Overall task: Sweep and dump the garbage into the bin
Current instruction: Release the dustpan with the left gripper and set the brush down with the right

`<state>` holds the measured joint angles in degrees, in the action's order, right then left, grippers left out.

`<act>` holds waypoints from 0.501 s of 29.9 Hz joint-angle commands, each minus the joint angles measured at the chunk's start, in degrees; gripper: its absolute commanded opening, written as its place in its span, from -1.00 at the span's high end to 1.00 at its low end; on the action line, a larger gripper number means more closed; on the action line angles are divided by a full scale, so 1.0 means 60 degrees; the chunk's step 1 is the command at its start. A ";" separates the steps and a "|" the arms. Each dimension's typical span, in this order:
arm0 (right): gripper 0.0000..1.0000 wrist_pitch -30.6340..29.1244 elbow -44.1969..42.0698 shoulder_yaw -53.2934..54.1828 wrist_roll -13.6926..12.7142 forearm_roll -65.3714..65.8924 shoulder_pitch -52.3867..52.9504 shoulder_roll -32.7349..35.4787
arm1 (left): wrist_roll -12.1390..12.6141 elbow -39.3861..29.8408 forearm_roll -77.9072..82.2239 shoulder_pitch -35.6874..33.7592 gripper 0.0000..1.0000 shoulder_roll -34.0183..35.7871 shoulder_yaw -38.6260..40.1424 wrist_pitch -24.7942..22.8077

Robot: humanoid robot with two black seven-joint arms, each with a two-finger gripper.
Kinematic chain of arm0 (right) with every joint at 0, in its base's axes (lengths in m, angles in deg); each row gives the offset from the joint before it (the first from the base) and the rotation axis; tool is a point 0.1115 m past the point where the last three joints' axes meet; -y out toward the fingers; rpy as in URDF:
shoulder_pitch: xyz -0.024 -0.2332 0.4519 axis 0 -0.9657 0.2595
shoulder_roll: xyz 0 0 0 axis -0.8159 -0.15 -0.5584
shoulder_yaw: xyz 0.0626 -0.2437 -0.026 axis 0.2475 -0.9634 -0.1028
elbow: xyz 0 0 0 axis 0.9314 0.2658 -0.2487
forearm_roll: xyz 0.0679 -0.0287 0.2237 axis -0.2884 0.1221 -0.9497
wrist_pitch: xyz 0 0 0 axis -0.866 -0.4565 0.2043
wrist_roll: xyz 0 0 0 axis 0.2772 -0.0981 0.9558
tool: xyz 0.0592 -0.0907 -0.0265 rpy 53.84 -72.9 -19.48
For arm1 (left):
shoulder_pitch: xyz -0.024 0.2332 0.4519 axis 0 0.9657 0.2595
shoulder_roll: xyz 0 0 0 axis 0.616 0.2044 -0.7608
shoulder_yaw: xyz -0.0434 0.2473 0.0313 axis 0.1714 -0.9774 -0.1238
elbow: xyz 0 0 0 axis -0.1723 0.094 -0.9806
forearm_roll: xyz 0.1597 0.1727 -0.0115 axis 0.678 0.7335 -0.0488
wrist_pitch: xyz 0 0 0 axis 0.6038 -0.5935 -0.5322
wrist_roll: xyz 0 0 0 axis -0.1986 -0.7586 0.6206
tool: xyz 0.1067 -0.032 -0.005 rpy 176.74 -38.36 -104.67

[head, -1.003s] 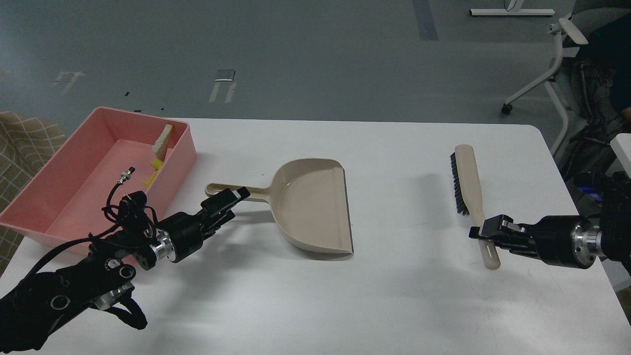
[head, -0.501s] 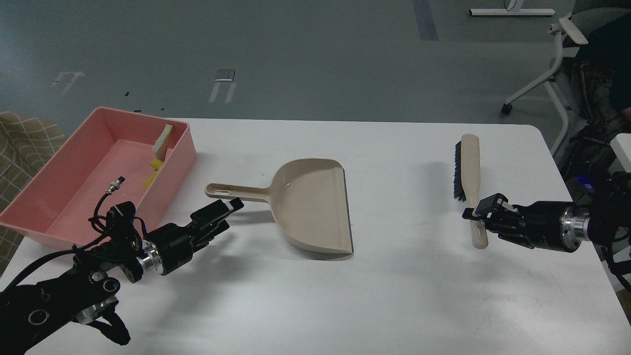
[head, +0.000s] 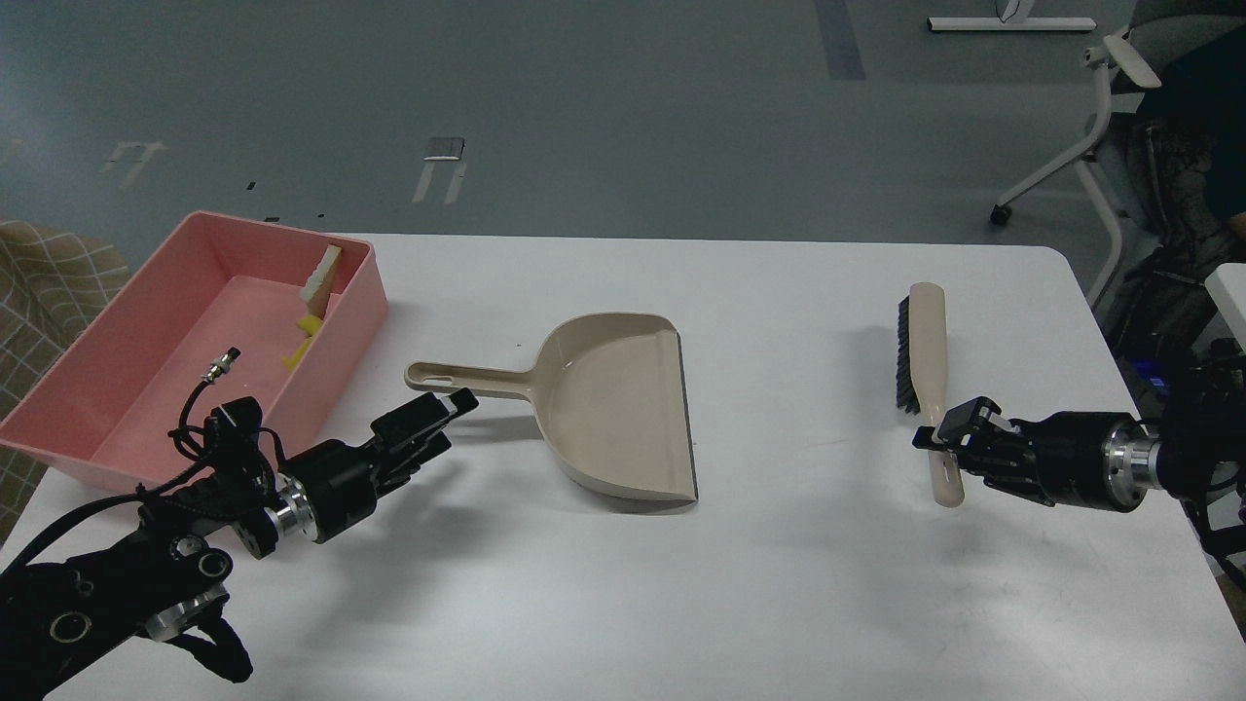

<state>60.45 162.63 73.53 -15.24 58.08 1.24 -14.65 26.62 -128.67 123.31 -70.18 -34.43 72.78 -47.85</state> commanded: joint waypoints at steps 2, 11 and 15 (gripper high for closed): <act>0.54 0.0000 -0.0029 0.0010 -0.0087 0.0015 -0.0146 0.0000 | -0.0031 0.0002 -0.0007 -0.0014 -0.93 -0.0004 -0.0003 0.0017; 0.08 0.0000 -0.0044 0.0024 -0.0175 0.0000 -0.0131 0.0029 | -0.0031 0.0002 -0.0007 -0.0014 -0.93 -0.0004 0.0011 0.0032; -0.36 0.0000 -0.0044 0.0024 -0.0366 0.0000 -0.0146 0.0073 | -0.0045 0.0017 -0.0007 0.0001 -0.93 -0.0004 -0.0003 0.0032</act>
<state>60.44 162.38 73.67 -16.70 58.10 0.43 -14.40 26.37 -128.63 123.27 -70.25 -34.52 72.83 -47.65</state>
